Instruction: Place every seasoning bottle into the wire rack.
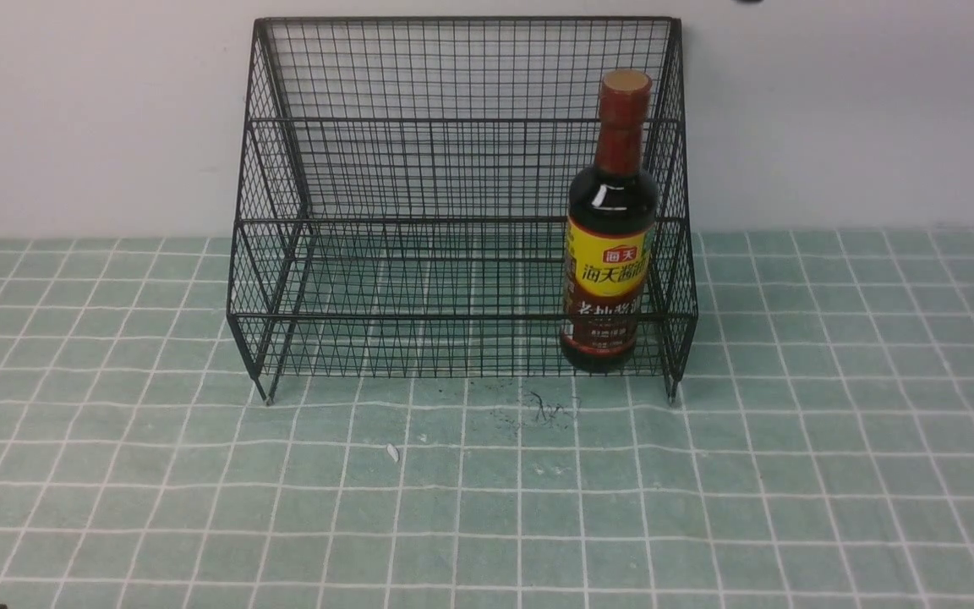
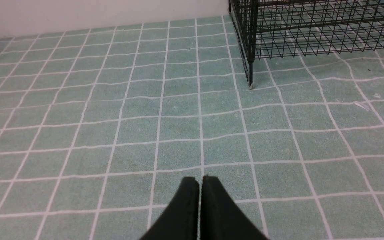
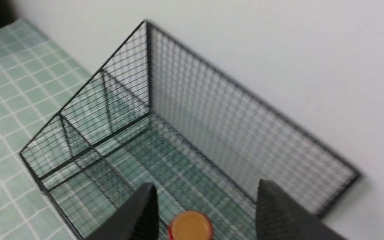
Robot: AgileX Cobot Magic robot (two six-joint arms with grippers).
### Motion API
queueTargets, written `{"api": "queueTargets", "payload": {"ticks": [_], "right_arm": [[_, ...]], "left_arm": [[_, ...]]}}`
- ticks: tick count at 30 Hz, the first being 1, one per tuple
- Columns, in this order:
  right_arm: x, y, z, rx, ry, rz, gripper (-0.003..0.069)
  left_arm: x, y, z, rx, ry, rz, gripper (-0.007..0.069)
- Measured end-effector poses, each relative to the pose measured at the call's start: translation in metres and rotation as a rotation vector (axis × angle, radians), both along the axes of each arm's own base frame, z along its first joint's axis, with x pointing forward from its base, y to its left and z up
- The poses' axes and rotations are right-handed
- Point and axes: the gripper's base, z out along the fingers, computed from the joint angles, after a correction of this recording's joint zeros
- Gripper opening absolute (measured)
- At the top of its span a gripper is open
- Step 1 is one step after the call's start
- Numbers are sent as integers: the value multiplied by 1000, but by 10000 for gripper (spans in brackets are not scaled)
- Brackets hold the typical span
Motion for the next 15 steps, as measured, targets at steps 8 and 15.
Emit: {"api": "queueTargets", "payload": {"ticks": [8, 15], "right_arm": [[-95, -55, 54, -7, 23, -294, 43], [-188, -99, 78, 42, 0, -471, -12]], "left_arm": [[0, 0, 0, 0, 0, 0, -6], [0, 0, 0, 0, 0, 0, -6]]}}
